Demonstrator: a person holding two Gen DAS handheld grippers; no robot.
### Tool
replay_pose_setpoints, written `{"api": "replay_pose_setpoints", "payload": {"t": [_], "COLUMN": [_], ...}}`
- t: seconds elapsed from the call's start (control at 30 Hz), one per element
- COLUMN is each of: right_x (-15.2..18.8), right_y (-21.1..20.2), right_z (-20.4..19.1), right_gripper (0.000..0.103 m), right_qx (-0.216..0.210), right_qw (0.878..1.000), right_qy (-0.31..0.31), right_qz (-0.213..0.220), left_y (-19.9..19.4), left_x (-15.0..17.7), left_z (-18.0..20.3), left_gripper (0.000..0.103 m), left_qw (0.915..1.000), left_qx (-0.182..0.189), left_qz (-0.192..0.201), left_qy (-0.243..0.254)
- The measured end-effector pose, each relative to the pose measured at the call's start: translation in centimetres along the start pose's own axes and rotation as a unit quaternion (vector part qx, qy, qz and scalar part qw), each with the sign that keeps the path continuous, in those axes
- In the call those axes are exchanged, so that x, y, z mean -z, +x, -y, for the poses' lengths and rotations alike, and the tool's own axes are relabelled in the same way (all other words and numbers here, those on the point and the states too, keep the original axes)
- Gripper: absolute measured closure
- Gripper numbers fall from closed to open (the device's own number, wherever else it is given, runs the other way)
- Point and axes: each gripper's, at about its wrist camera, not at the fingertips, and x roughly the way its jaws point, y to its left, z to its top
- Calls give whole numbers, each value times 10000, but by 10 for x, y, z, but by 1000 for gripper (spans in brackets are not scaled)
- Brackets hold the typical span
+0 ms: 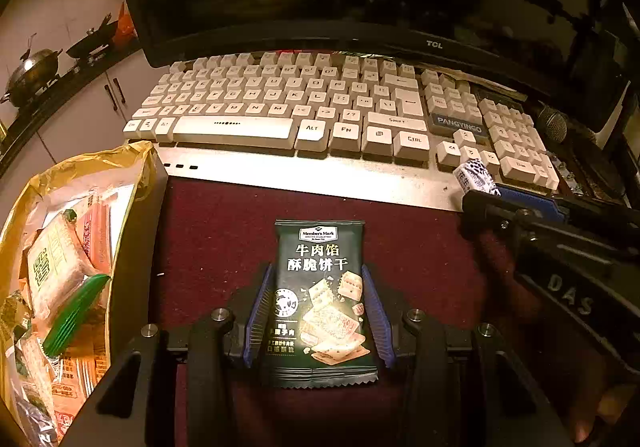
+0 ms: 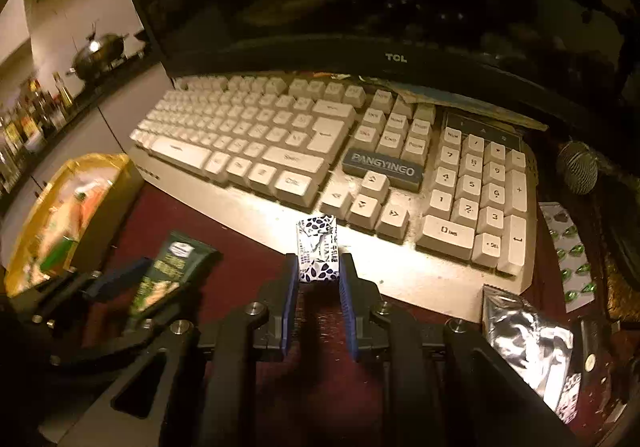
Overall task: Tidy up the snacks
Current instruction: 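Lift both packets off the mat and carry them toward the gold tray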
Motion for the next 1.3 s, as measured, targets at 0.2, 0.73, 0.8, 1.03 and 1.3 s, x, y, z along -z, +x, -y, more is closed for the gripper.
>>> {"api": "replay_pose_setpoints", "payload": {"t": [0.2, 0.73, 0.8, 1.03, 1.3], "right_x": [-2, -3, -2, -2, -2], "right_y": [-21, -33, -34, -35, -37], "right_z": [-2, -15, -15, -14, -15], "right_gripper": [84, 84, 84, 84, 84], "right_qx": [-287, -392, -388, -414, -449], "right_qw": [9989, 9976, 9976, 9972, 9967], "right_qy": [248, 226, 237, 258, 267], "right_qz": [286, 516, 524, 568, 622], "left_y": [-12, -40, -41, -45, -47], "left_x": [-4, -4, -4, -2, -1], "left_z": [-6, -2, -2, 3, 6], "left_gripper": [56, 56, 56, 56, 56], "left_qw": [9991, 9917, 9907, 9877, 9855], "left_qx": [128, -431, -491, -685, -810], "left_qz": [357, 1211, 1269, 1405, 1484], "left_qy": [-199, -79, -47, 59, 106]}}
